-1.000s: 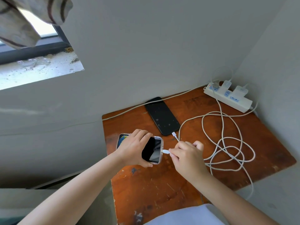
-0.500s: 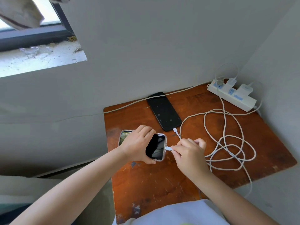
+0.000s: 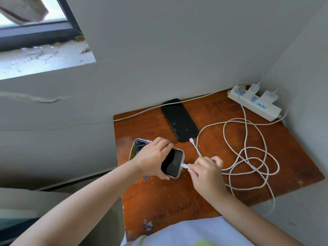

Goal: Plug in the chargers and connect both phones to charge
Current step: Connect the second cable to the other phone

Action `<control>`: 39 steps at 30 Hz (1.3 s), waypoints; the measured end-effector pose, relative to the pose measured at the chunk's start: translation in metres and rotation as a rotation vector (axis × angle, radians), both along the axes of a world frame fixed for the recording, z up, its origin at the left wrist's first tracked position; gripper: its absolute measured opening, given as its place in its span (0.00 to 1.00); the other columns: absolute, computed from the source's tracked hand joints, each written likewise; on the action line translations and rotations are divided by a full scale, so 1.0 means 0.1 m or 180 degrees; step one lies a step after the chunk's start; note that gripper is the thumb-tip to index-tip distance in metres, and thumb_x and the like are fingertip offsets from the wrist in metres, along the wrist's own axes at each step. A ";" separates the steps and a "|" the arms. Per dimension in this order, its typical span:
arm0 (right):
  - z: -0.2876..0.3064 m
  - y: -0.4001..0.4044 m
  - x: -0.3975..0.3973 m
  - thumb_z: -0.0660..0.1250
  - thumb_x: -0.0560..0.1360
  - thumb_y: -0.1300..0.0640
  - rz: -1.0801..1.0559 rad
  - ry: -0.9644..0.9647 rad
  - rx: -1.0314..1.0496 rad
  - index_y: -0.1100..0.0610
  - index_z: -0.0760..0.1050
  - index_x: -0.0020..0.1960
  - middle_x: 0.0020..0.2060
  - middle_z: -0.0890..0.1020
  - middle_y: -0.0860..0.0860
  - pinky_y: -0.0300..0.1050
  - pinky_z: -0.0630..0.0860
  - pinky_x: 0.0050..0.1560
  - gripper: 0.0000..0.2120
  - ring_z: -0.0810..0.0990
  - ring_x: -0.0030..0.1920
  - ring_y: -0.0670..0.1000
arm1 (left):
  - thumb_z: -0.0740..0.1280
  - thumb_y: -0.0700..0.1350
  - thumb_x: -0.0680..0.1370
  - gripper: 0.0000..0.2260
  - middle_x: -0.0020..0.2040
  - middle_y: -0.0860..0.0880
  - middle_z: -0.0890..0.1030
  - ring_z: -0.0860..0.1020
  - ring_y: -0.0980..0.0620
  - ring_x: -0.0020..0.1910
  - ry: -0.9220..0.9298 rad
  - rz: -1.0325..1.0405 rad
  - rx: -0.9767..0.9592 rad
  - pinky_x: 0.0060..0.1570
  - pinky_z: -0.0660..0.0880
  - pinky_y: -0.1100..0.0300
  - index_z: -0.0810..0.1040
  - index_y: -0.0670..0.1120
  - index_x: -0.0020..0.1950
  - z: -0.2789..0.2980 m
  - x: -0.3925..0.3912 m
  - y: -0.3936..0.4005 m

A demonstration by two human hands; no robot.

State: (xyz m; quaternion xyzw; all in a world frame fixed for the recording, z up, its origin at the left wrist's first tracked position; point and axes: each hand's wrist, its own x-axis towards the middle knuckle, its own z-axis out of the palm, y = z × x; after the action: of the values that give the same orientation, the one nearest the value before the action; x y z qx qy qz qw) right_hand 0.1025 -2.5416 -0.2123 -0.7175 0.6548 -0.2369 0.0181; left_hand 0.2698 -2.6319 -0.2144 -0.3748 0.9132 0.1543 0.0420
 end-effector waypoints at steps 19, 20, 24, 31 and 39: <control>-0.28 -0.04 0.03 0.79 0.61 0.59 0.0277 -0.0040 0.0831 0.57 0.83 0.41 0.36 0.85 0.53 0.59 0.76 0.46 0.10 0.83 0.39 0.53 | 0.72 0.53 0.67 0.40 0.72 0.42 0.60 0.56 0.44 0.70 -0.1320 -0.1069 -0.0007 0.69 0.58 0.52 0.54 0.41 0.71 -0.01 -0.04 -0.50; -0.31 -0.05 0.01 0.76 0.66 0.58 0.0278 -0.0054 0.0943 0.58 0.83 0.45 0.41 0.85 0.53 0.58 0.74 0.51 0.09 0.82 0.44 0.54 | 0.72 0.51 0.67 0.41 0.73 0.42 0.59 0.55 0.44 0.71 -0.1451 -0.1096 -0.0014 0.70 0.57 0.52 0.54 0.41 0.71 0.00 -0.05 -0.57; -0.42 -0.08 -0.08 0.65 0.75 0.53 0.0237 -0.0121 0.1189 0.56 0.76 0.59 0.56 0.79 0.53 0.49 0.67 0.61 0.14 0.73 0.59 0.52 | 0.73 0.47 0.68 0.40 0.73 0.43 0.58 0.54 0.44 0.72 -0.1650 -0.1124 -0.0092 0.70 0.54 0.53 0.53 0.43 0.72 0.02 -0.04 -0.77; -0.52 -0.13 -0.08 0.60 0.76 0.45 0.0309 0.0536 0.1432 0.52 0.64 0.69 0.72 0.63 0.54 0.60 0.50 0.70 0.24 0.56 0.73 0.55 | 0.73 0.46 0.67 0.41 0.74 0.44 0.56 0.52 0.44 0.73 -0.1939 -0.1278 0.0038 0.72 0.51 0.51 0.52 0.44 0.72 0.01 -0.07 -0.86; -0.52 -0.09 -0.03 0.74 0.65 0.46 0.0224 0.0874 0.1094 0.56 0.77 0.58 0.59 0.79 0.58 0.65 0.72 0.54 0.25 0.76 0.60 0.60 | 0.72 0.50 0.68 0.44 0.76 0.48 0.49 0.45 0.48 0.74 -0.0865 -0.0241 0.0075 0.71 0.47 0.51 0.46 0.51 0.73 -0.02 0.22 -0.54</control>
State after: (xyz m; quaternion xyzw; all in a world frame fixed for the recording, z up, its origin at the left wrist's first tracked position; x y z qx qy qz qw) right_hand 0.0998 -2.5510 -0.2646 -0.7517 0.6565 -0.0211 0.0590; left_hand 0.2916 -2.6856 -0.2163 -0.3570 0.9107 0.1111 0.1755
